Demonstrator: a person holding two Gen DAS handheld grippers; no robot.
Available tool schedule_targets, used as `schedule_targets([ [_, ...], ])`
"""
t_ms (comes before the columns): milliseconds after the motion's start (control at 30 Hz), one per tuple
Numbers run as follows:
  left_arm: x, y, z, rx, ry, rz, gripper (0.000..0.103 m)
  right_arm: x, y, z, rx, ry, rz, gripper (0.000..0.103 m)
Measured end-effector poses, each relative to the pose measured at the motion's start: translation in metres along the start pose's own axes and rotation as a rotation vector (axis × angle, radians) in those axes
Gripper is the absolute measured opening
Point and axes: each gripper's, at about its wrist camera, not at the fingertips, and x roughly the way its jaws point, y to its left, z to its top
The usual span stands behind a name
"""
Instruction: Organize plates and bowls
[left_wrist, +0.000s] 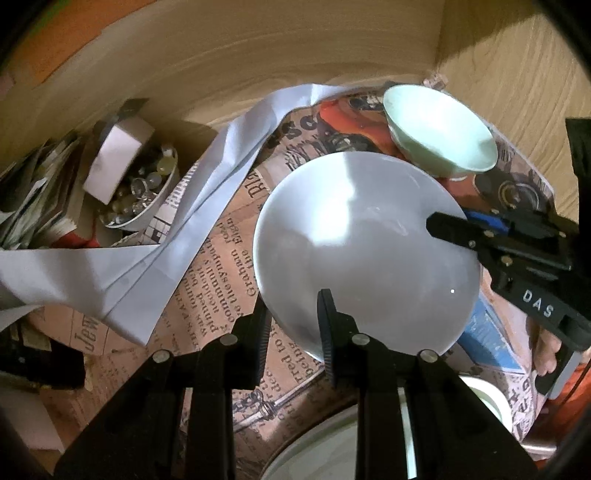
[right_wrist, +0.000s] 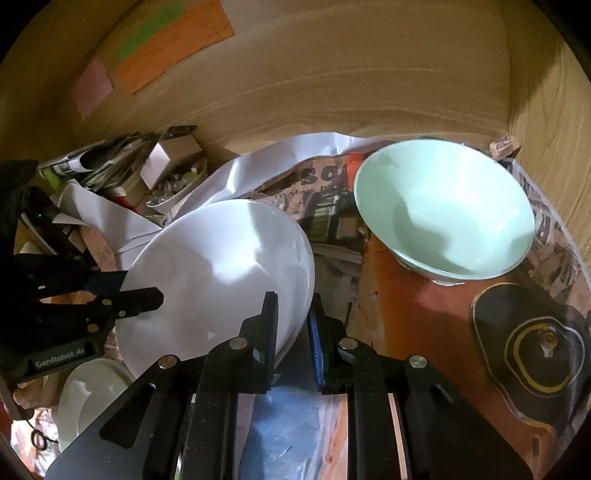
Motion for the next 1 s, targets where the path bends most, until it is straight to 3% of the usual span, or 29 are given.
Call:
schedule_targets([
  [500,-0.073,0.012,-0.027,-0.096,-0.205,0.033,0.025,-0.061,0.049,-0.001,-0.055,-0.158,0.006,0.015],
  [733,-0.102,0.023,-0.051,-0.139,-0.268,0.013,0.025,-0.082,0.074,-0.008,-0.088,-0.194,0.018,0.015],
  [1000,-0.130,0.030,-0.085,-0.169,-0.327,0.054,0.025,-0.094,0.103,-0.020,-0.116,-0.207,0.042,0.015],
])
